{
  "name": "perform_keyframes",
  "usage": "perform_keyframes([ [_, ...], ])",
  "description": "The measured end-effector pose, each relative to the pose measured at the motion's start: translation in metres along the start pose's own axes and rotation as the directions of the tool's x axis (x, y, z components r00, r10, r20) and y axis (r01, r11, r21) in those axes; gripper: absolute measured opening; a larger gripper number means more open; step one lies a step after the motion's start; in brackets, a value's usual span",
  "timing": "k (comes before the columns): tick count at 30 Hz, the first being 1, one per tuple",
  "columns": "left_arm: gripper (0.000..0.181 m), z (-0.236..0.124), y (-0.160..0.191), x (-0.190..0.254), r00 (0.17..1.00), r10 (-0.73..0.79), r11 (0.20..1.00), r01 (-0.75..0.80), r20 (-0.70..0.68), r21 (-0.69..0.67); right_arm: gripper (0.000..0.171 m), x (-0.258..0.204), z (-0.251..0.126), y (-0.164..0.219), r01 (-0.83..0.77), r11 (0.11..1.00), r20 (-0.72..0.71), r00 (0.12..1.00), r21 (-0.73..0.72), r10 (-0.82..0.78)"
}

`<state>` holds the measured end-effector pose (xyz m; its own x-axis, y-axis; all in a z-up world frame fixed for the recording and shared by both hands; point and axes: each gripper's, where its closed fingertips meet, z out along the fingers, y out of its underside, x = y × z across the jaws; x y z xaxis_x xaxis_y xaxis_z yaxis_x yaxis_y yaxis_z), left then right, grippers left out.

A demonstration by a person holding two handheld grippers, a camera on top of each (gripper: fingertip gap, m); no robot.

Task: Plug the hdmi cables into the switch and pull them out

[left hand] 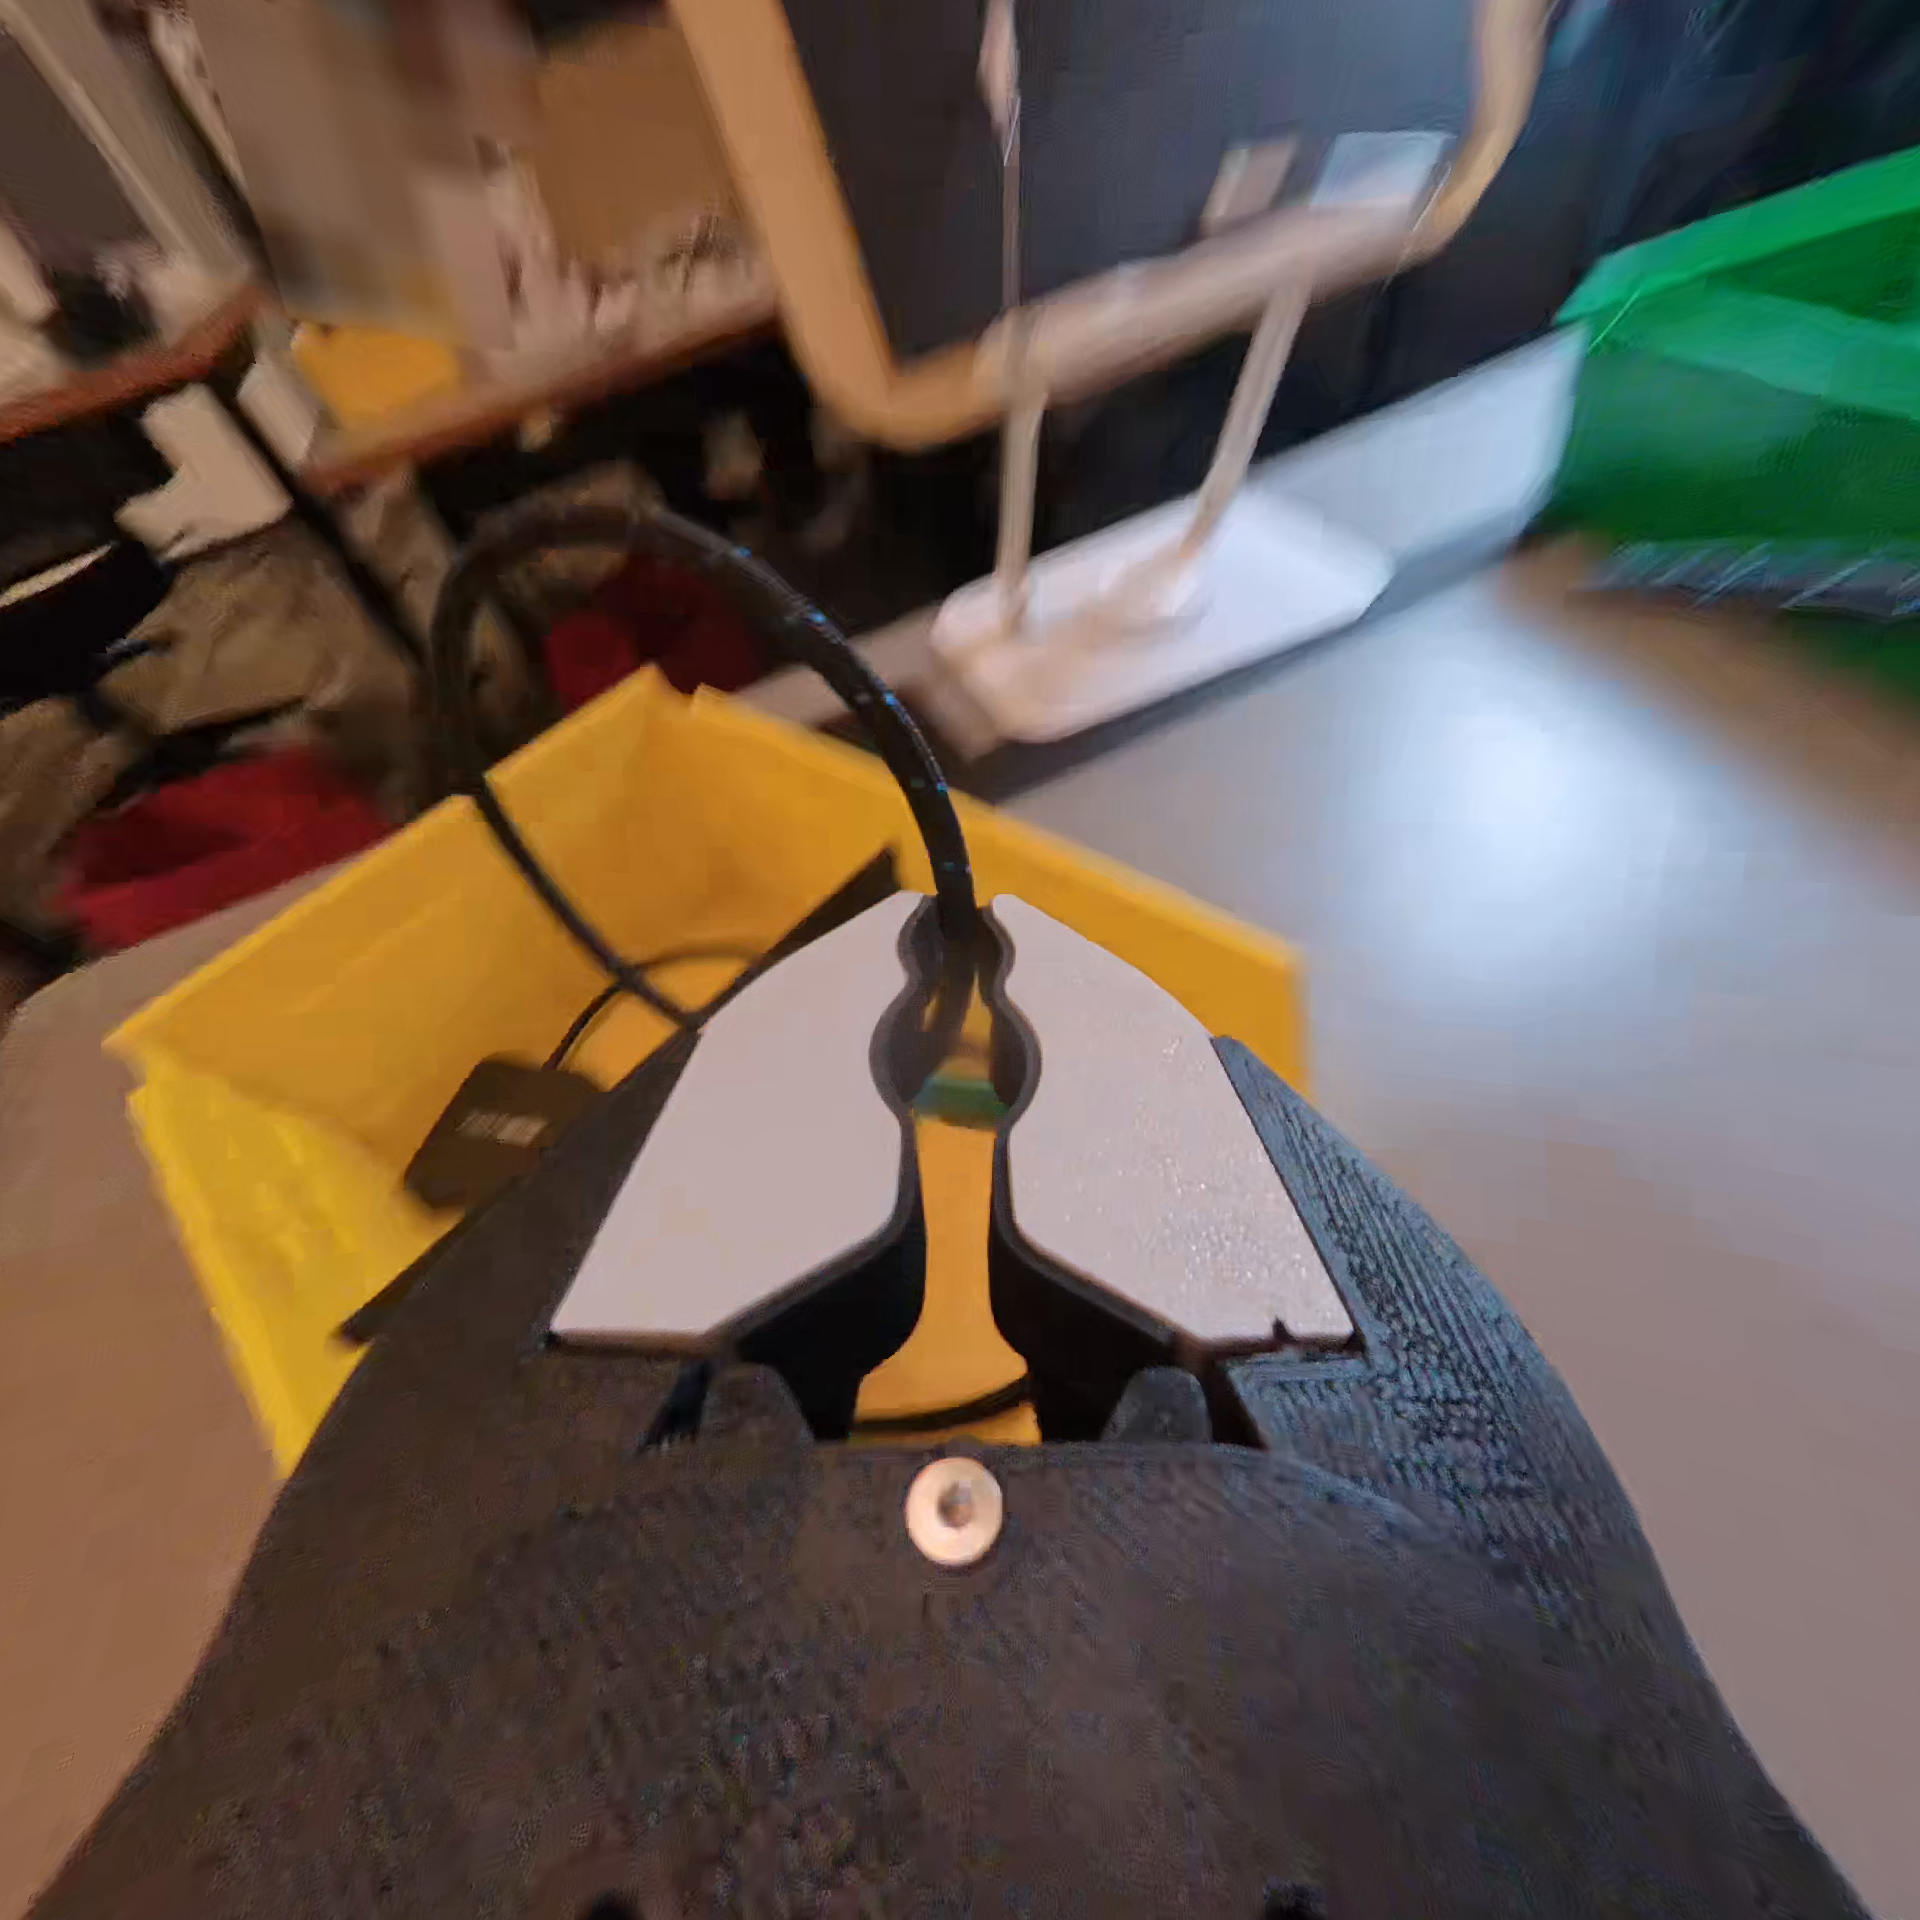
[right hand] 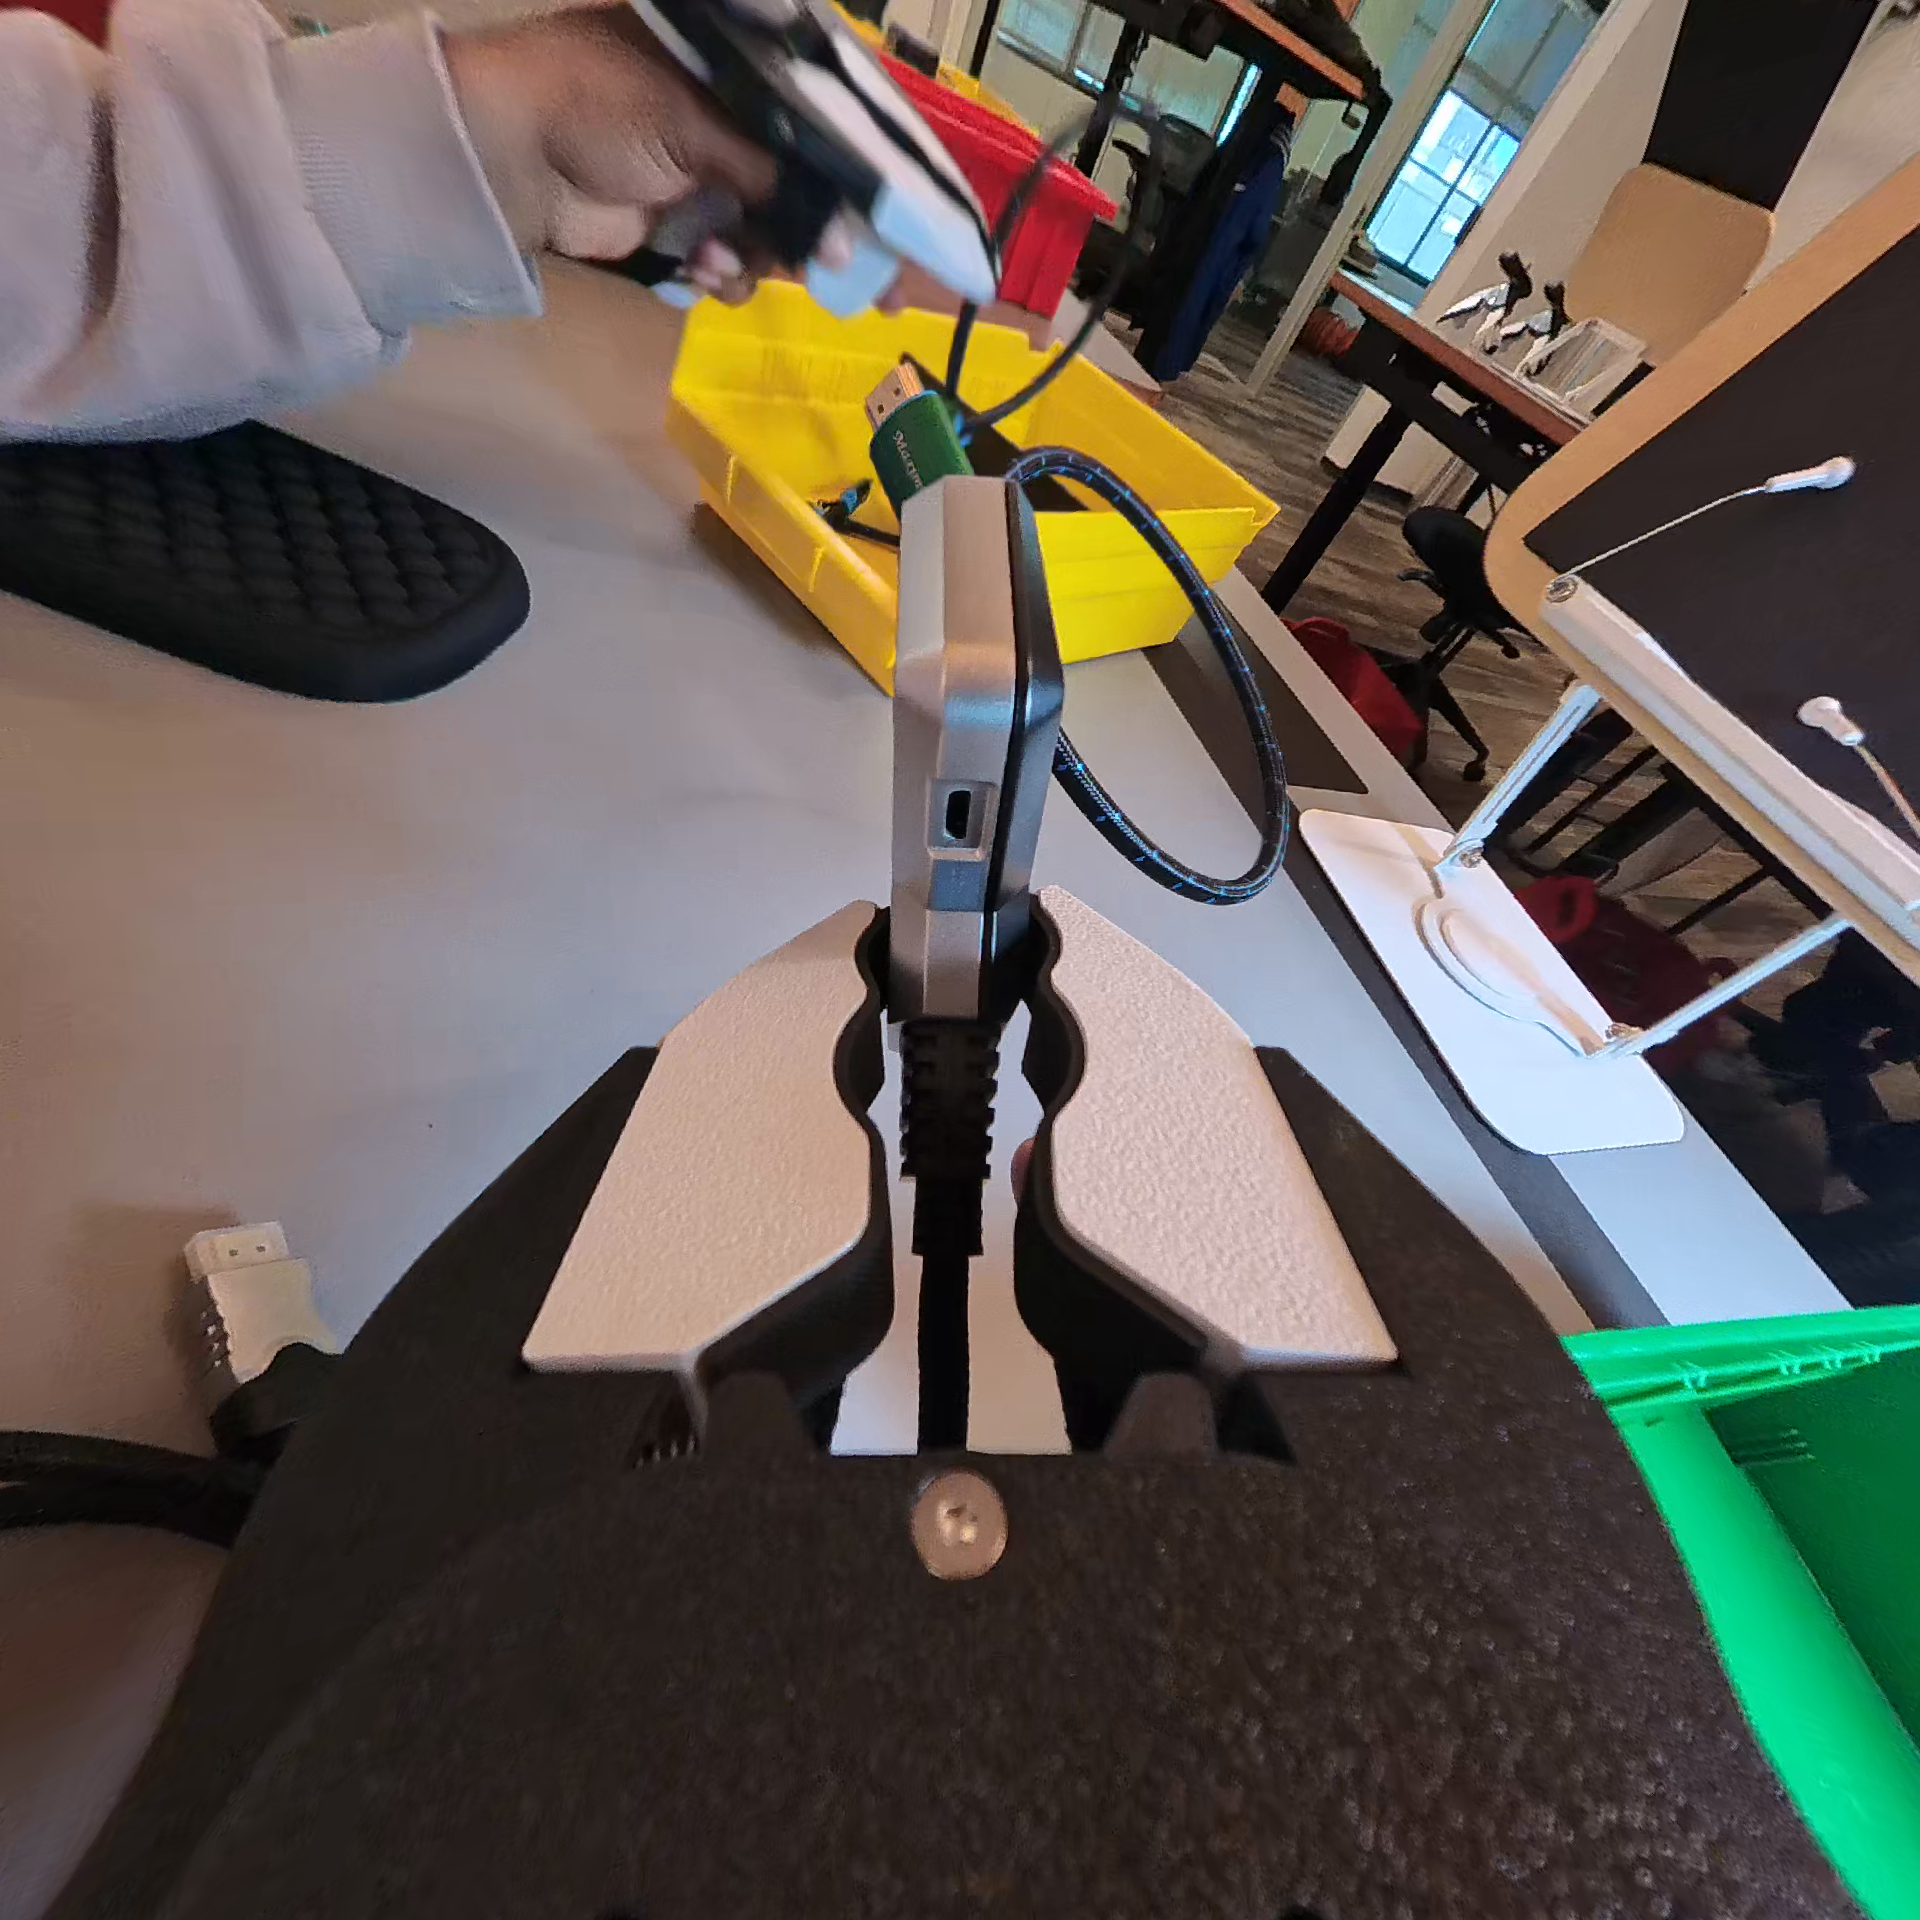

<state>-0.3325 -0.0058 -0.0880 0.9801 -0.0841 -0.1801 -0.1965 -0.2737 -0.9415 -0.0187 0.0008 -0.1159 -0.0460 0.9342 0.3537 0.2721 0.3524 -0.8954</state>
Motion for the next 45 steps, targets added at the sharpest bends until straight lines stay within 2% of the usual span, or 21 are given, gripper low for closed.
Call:
perform_keyframes([
  [2,0.007,-0.034,-0.050,0.030,0.969,-0.085,0.955,0.146,-0.232,0.260,0.022,0.002,-0.001,-0.002,-0.016,1.000,-0.005,1.000,0.019,0.016],
  [3,0.007,-0.051,-0.068,0.049,0.918,-0.101,0.911,0.240,-0.383,0.335,0.022,0.004,-0.002,-0.003,-0.023,0.999,-0.009,1.000,0.028,0.023],
  [5,0.007,-0.074,-0.084,0.086,0.759,-0.087,0.863,0.381,-0.645,0.331,0.022,0.007,-0.003,-0.005,-0.034,0.998,-0.022,0.999,0.044,0.035],
  [8,0.008,-0.078,-0.074,0.136,0.571,0.006,0.892,0.368,-0.821,0.263,0.023,0.014,-0.007,-0.007,-0.039,0.998,-0.063,0.997,0.055,0.042],
  [12,0.008,-0.069,-0.028,0.197,0.412,0.134,0.968,0.139,-0.901,0.207,0.023,0.024,-0.013,-0.004,-0.038,0.998,-0.109,0.993,0.050,0.043],
  [16,0.008,-0.057,-0.003,0.228,0.368,0.111,0.991,0.024,-0.923,0.129,0.023,0.028,-0.017,-0.001,-0.045,0.998,-0.121,0.991,0.051,0.051],
  [19,0.008,-0.052,0.020,0.243,0.351,0.128,0.990,-0.100,-0.928,0.099,0.023,0.030,-0.018,-0.001,-0.044,0.998,-0.131,0.990,0.051,0.050],
  [21,0.007,-0.060,0.028,0.253,0.284,0.123,0.988,-0.123,-0.951,0.091,0.023,0.032,-0.019,0.000,-0.045,0.998,-0.145,0.988,0.046,0.052],
  [24,0.008,-0.069,0.043,0.257,0.233,0.162,0.970,-0.218,-0.959,0.111,0.023,0.034,-0.019,0.001,-0.051,0.998,-0.156,0.986,0.041,0.057],
  [28,0.014,-0.085,0.074,0.252,0.157,0.106,0.931,-0.363,-0.982,0.042,0.023,0.035,-0.019,0.002,-0.062,0.997,-0.157,0.985,0.046,0.068],
  [32,0.018,-0.085,0.090,0.238,0.181,0.074,0.902,-0.433,-0.981,-0.012,0.023,0.034,-0.018,0.003,-0.058,0.998,-0.155,0.986,0.040,0.064],
  [37,0.023,-0.078,0.073,0.223,0.246,0.050,0.946,-0.321,-0.968,-0.033,0.023,0.035,-0.018,0.004,-0.060,0.997,-0.155,0.986,0.039,0.065],
  [38,0.023,-0.073,0.070,0.219,0.279,0.055,0.952,-0.304,-0.959,-0.034,0.023,0.035,-0.018,0.004,-0.061,0.997,-0.154,0.986,0.039,0.066],
  [40,0.023,-0.046,0.068,0.206,0.441,0.072,0.950,-0.304,-0.895,-0.073,0.023,0.035,-0.018,0.005,-0.061,0.998,-0.153,0.986,0.035,0.066],
  [42,0.028,-0.023,0.074,0.192,0.583,0.037,0.936,-0.306,-0.811,-0.177,0.023,0.034,-0.017,0.005,-0.061,0.998,-0.152,0.986,0.031,0.065],
  [45,0.037,-0.007,0.096,0.185,0.686,-0.008,0.883,-0.337,-0.728,-0.327,0.023,0.033,-0.016,0.007,-0.060,0.998,-0.149,0.987,0.024,0.063],
])
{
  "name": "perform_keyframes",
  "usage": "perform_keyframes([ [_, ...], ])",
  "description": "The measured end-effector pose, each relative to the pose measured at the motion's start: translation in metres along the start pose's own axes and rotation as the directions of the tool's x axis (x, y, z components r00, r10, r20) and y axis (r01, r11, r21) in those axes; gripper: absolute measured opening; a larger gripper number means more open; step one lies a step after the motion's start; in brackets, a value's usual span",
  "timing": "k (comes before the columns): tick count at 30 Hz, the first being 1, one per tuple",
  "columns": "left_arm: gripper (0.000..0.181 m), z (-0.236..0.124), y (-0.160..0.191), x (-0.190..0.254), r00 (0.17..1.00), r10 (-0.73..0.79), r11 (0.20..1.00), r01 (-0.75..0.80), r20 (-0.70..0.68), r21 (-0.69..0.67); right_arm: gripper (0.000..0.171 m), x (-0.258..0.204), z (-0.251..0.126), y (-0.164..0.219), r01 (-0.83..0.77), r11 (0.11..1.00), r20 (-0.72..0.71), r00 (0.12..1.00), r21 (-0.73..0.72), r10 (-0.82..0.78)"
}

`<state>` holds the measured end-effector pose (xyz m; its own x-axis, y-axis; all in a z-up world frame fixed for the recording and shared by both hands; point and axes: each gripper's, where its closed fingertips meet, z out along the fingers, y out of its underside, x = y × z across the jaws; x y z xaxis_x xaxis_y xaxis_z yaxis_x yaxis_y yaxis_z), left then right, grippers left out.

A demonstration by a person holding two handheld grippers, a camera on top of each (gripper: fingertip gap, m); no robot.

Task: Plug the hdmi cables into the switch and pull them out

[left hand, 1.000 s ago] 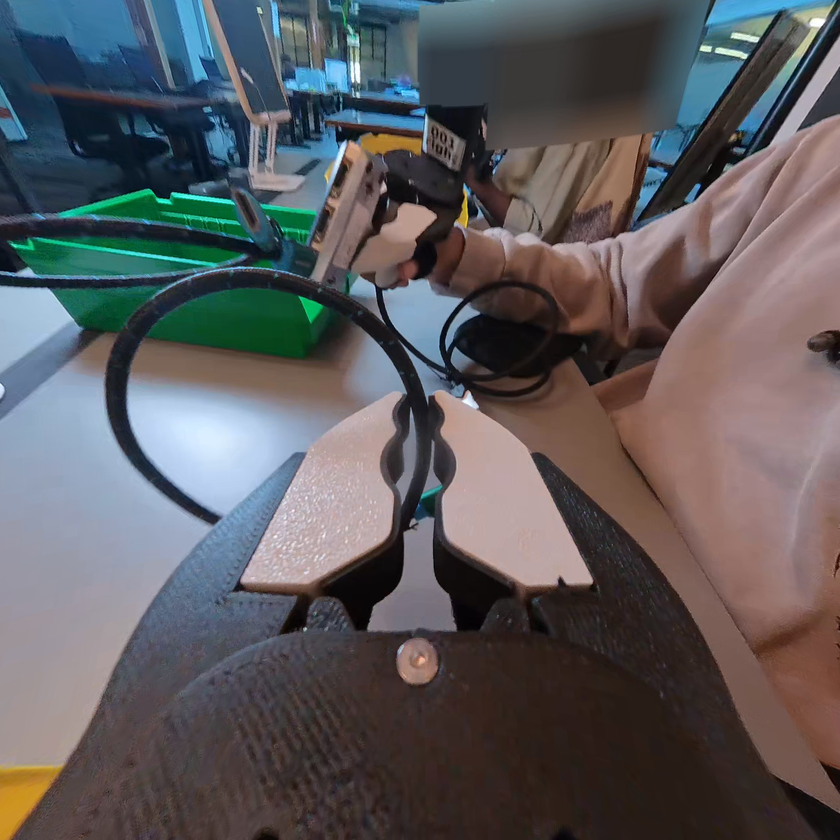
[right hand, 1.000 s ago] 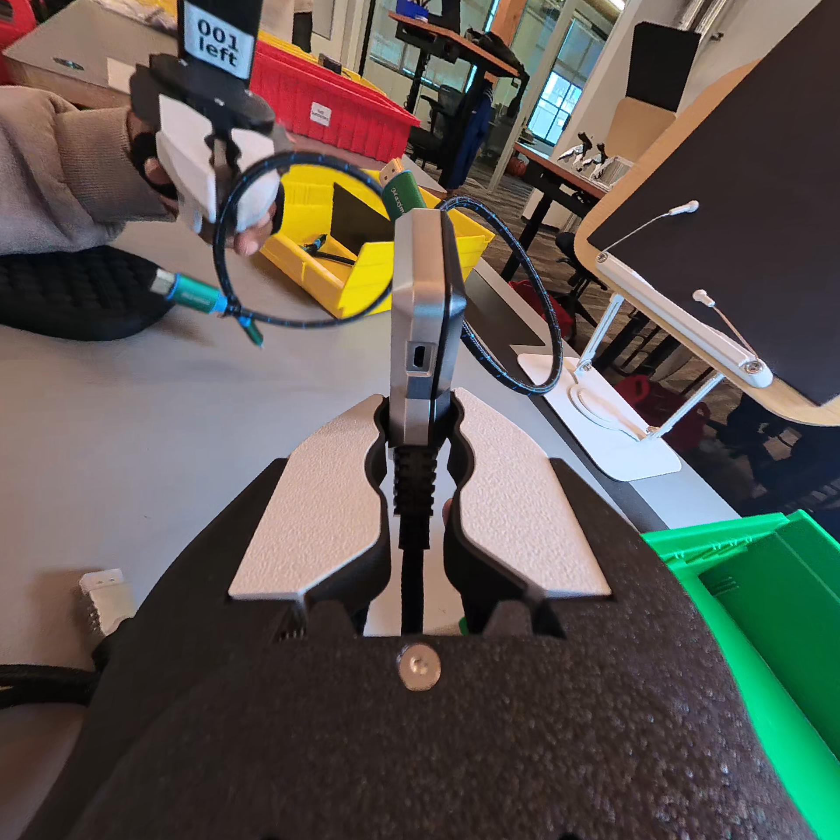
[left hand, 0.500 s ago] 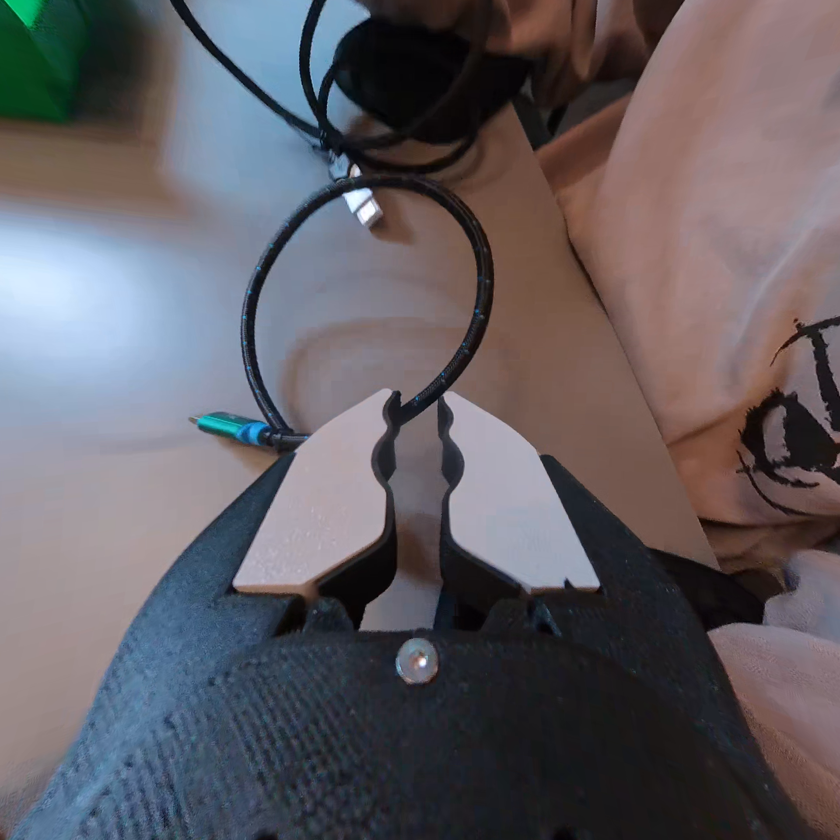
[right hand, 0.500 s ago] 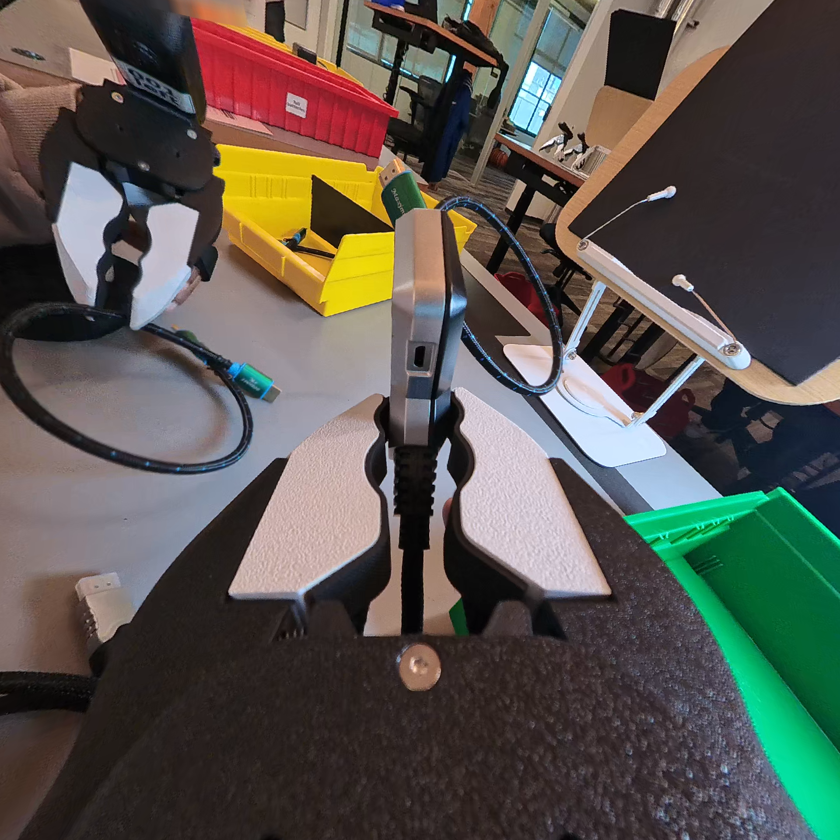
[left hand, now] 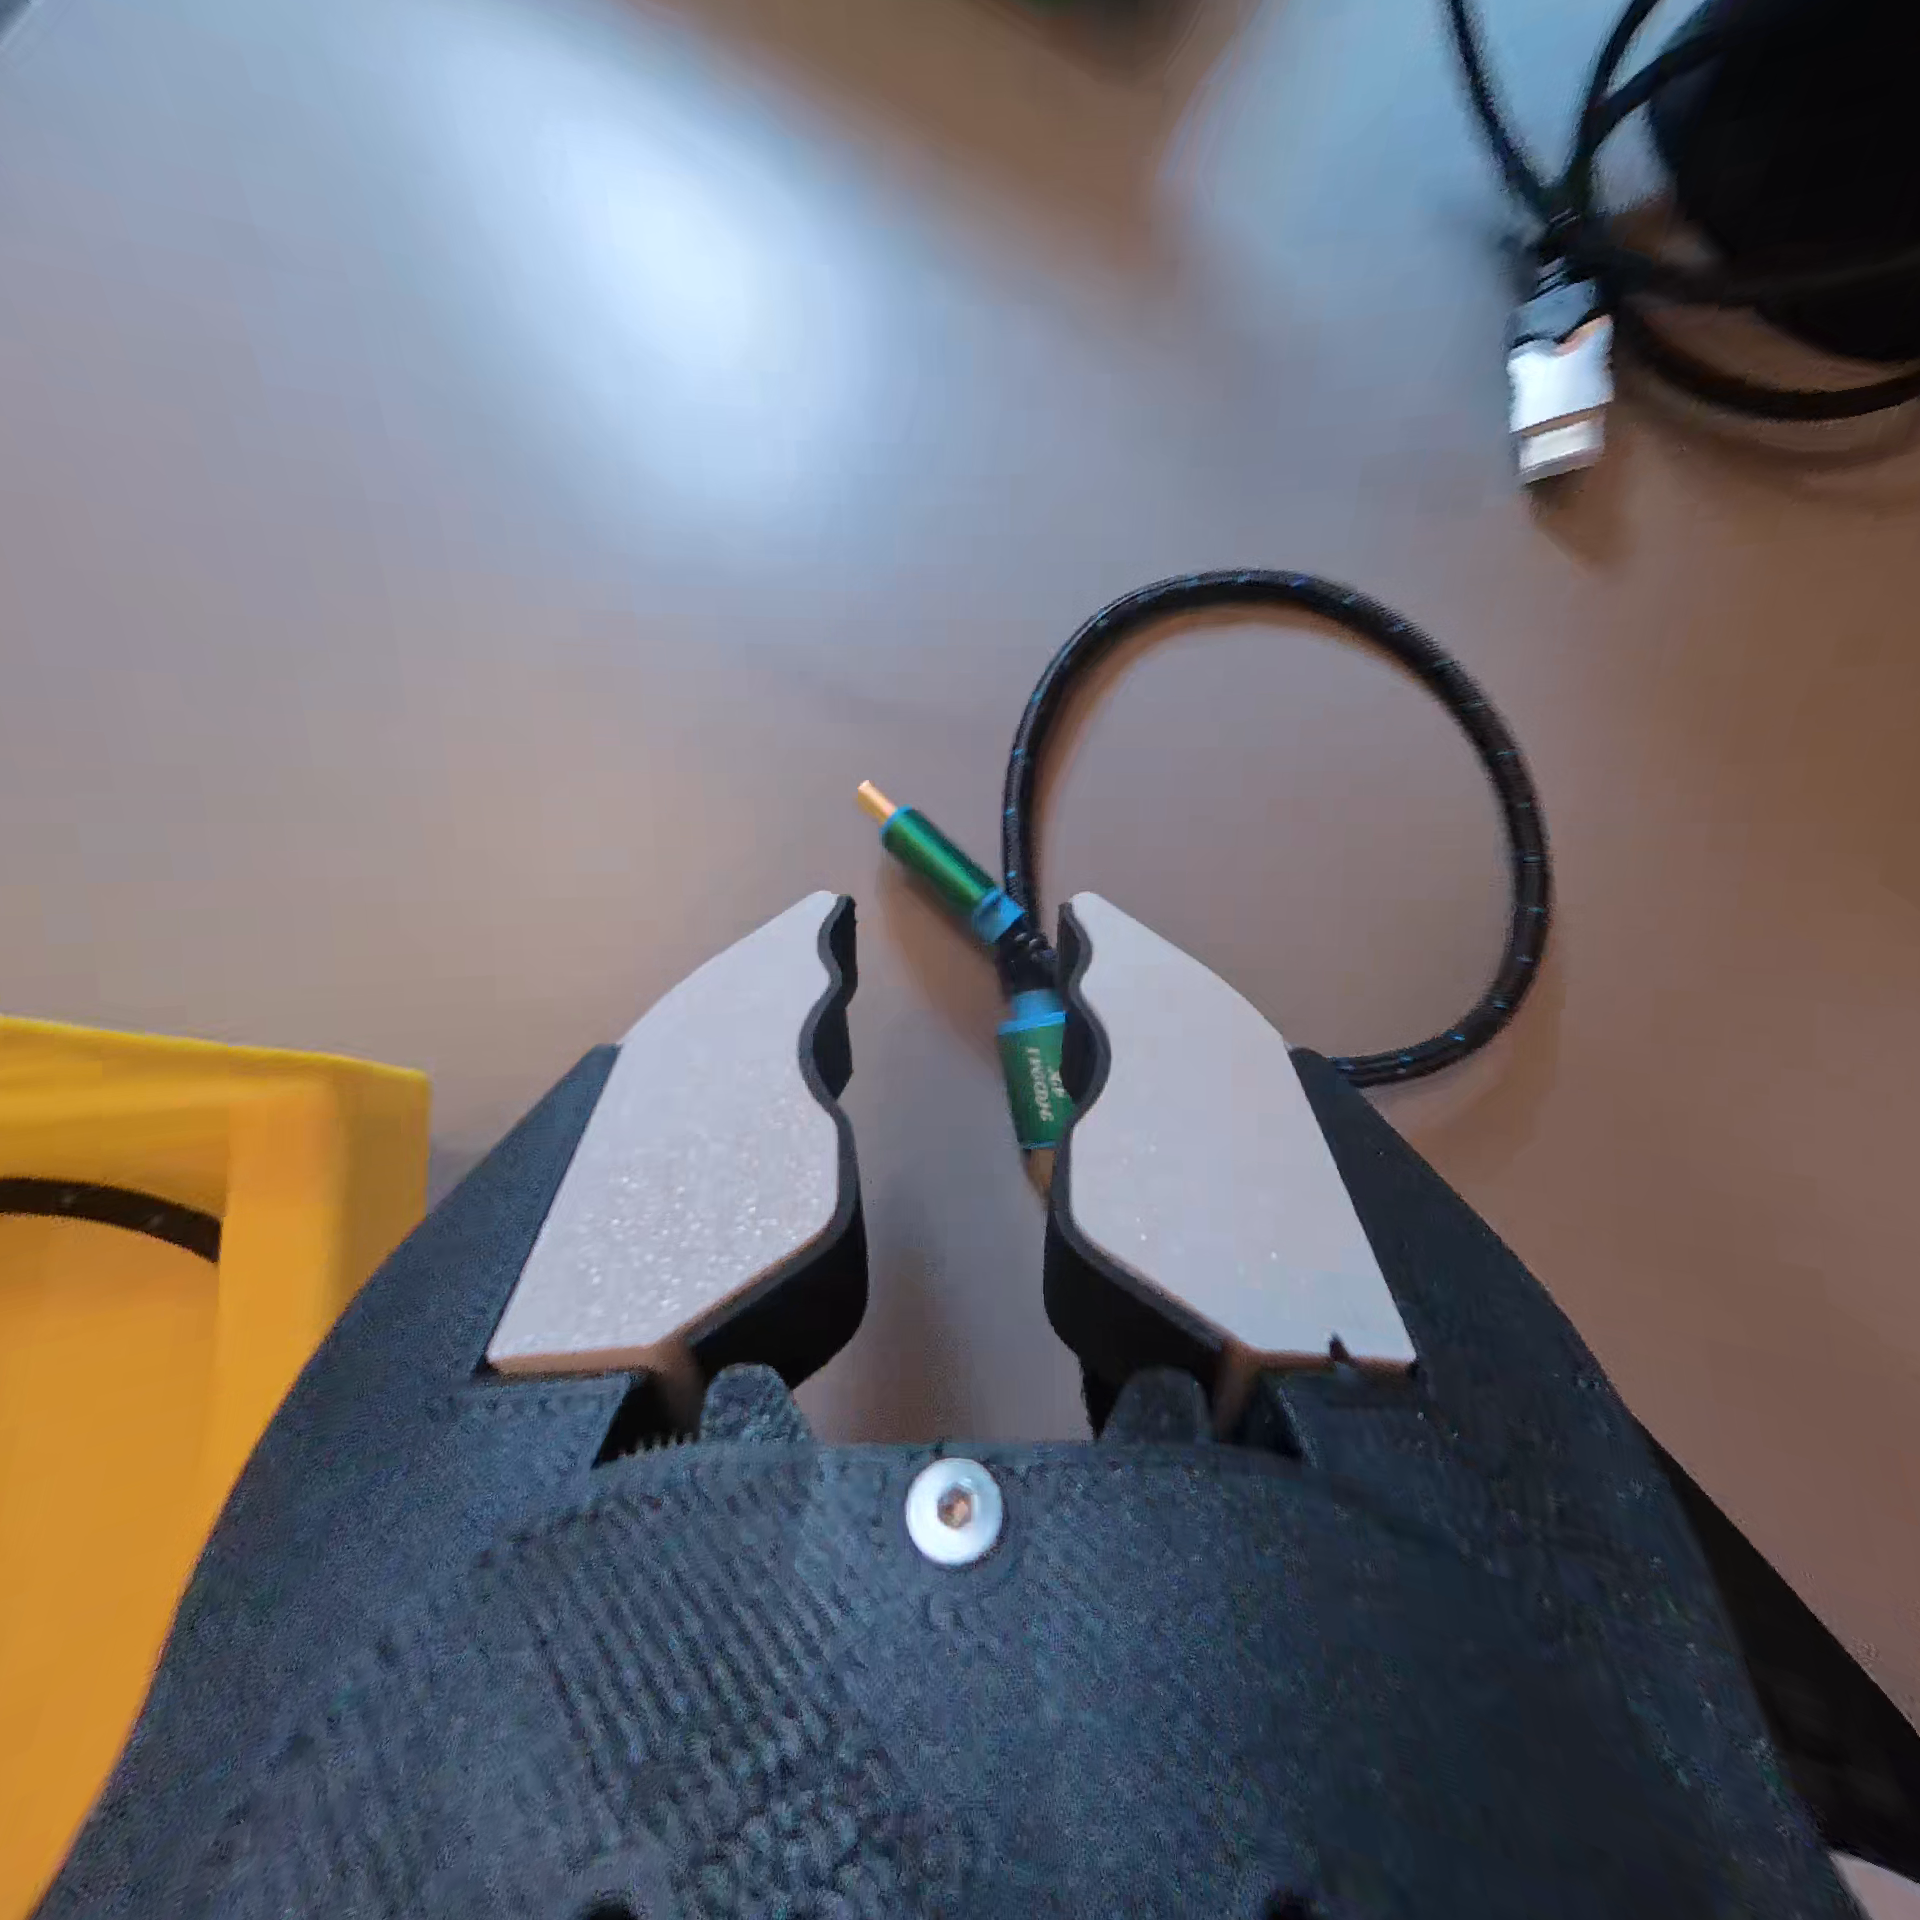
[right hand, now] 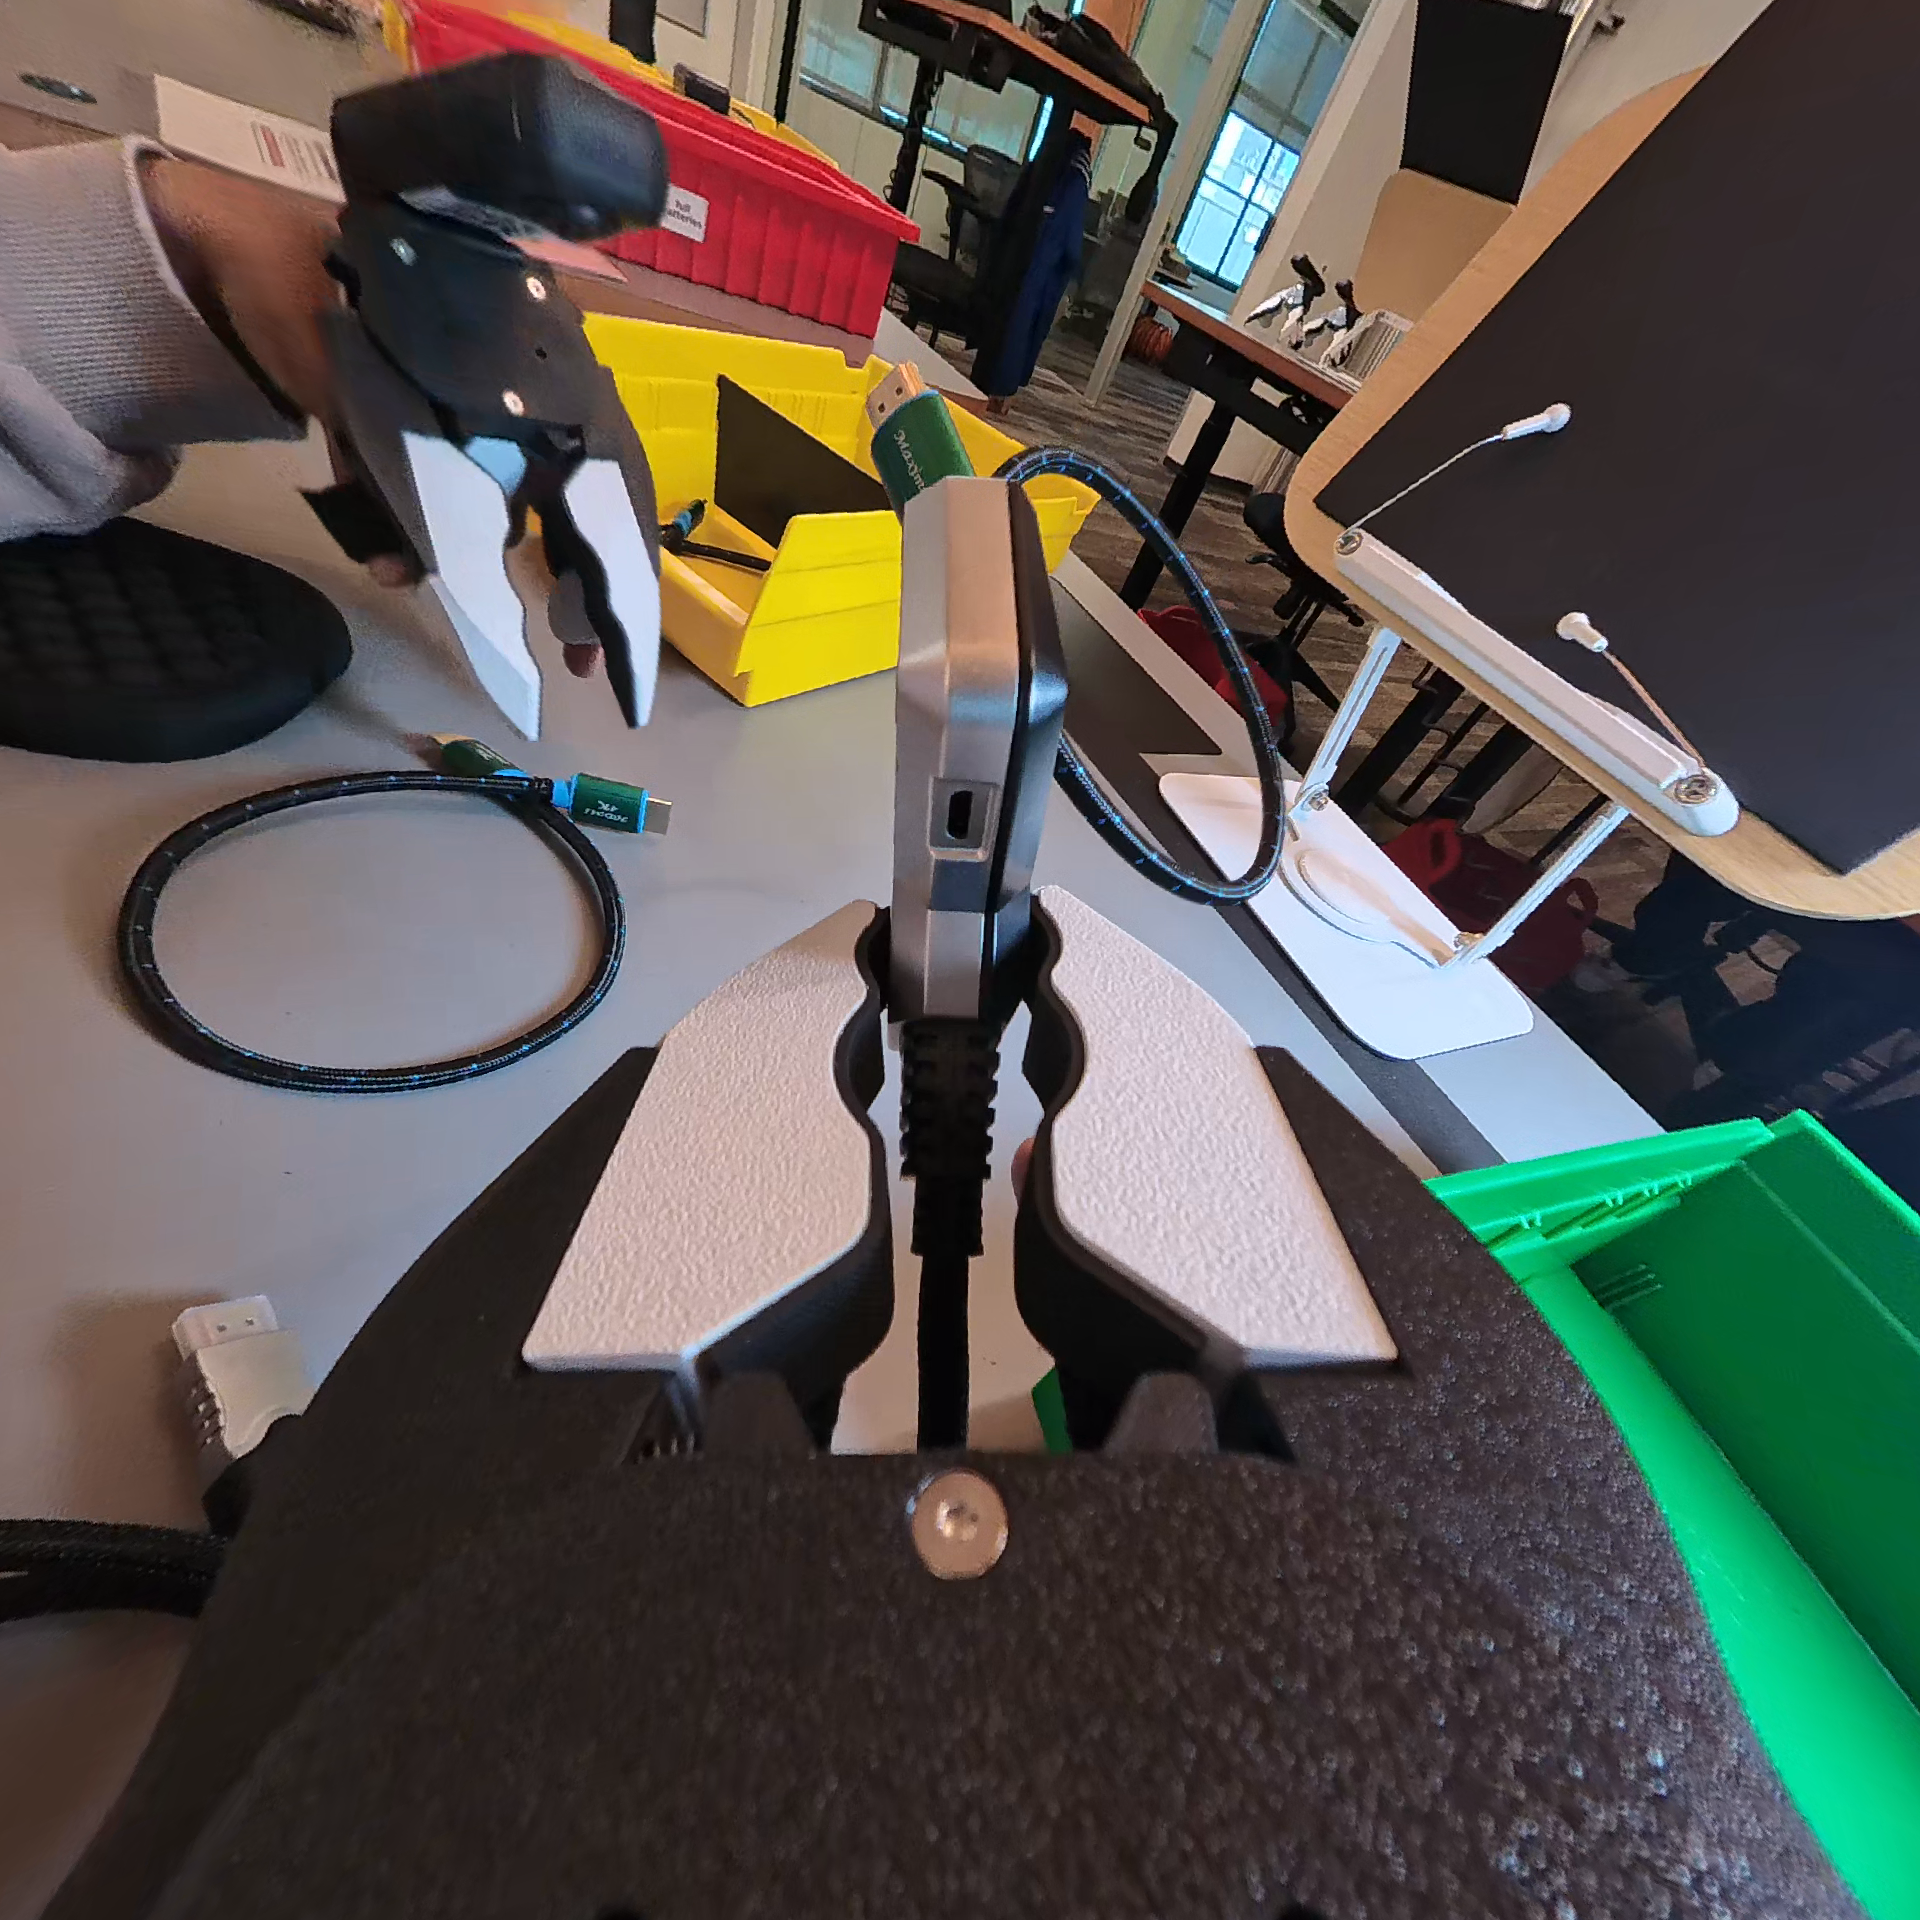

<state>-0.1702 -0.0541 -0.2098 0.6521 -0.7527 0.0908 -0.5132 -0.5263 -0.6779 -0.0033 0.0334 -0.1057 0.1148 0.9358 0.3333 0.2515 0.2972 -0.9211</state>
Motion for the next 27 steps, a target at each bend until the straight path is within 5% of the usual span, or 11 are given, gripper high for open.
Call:
perform_keyframes([
  [4,0.045,0.023,0.011,0.004,0.999,-0.036,0.994,0.036,-0.002,-0.100,0.023,-0.001,0.001,0.002,0.003,1.000,0.002,1.000,-0.011,-0.003],
  [8,0.026,0.035,0.014,0.009,0.998,0.059,0.986,-0.058,0.000,-0.157,0.023,-0.001,0.001,0.003,0.007,1.000,0.002,1.000,-0.017,-0.007],
  [18,0.019,0.032,0.003,0.106,0.835,0.336,0.933,-0.357,-0.436,0.035,0.023,-0.002,0.003,0.005,0.006,1.000,0.008,1.000,-0.023,-0.005],
  [24,0.021,0.032,-0.050,0.062,0.929,0.368,0.921,-0.358,-0.043,0.152,0.023,-0.001,0.002,0.005,0.004,1.000,0.003,1.000,-0.021,-0.004],
  [27,0.020,0.017,-0.046,0.051,0.948,0.319,0.942,-0.317,0.001,0.113,0.023,0.000,0.003,0.006,-0.004,1.000,0.004,1.000,-0.023,0.004],
])
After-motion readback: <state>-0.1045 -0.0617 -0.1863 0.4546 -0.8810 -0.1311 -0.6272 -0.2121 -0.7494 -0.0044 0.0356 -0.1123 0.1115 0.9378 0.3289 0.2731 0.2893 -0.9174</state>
